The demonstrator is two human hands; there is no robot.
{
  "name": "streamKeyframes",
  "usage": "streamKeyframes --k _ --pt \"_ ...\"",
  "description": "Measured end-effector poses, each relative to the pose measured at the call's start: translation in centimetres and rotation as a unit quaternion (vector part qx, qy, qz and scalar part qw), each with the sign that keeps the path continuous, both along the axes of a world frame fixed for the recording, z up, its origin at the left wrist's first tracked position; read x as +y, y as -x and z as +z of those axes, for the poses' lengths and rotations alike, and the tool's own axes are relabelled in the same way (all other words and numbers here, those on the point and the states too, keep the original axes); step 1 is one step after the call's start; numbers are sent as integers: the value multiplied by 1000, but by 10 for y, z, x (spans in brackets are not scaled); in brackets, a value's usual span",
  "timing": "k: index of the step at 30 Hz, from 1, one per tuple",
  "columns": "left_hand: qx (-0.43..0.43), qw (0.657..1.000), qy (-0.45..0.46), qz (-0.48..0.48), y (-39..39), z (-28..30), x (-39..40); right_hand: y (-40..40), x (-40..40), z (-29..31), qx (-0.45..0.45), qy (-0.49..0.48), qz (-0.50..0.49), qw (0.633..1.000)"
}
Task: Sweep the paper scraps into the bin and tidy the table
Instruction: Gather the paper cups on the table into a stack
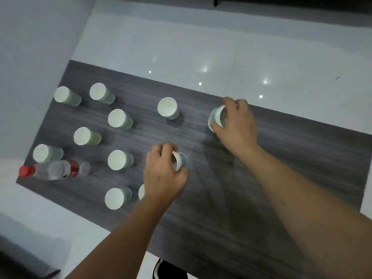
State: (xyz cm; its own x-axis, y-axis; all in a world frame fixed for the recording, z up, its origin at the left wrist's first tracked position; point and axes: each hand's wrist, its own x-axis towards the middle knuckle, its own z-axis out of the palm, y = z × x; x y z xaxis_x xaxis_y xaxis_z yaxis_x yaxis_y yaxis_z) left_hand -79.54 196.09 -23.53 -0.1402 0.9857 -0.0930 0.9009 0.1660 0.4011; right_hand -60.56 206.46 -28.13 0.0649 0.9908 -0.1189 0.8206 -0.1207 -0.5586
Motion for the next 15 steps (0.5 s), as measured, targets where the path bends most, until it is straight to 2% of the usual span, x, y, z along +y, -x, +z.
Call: streamKeyframes --k 1,3,5,9,12,15 --pt "-9 1000 8 16 16 1 -4 11 8 -7 -40 56 18 997" --pt "-27 999 29 34 45 0 -17 28 8 -21 -63 149 21 987" --pt "-16 998 44 34 68 -6 -37 44 -6 -32 -74 174 27 982" --pt "14 998 66 -7 94 -27 -69 80 -44 -40 -93 167 51 980" --pt "-1 996 72 -45 96 -42 -75 109 -66 -37 -60 145 49 986" --pt "-26 991 120 -50 94 -45 -71 143 -71 -25 -4 82 63 995"
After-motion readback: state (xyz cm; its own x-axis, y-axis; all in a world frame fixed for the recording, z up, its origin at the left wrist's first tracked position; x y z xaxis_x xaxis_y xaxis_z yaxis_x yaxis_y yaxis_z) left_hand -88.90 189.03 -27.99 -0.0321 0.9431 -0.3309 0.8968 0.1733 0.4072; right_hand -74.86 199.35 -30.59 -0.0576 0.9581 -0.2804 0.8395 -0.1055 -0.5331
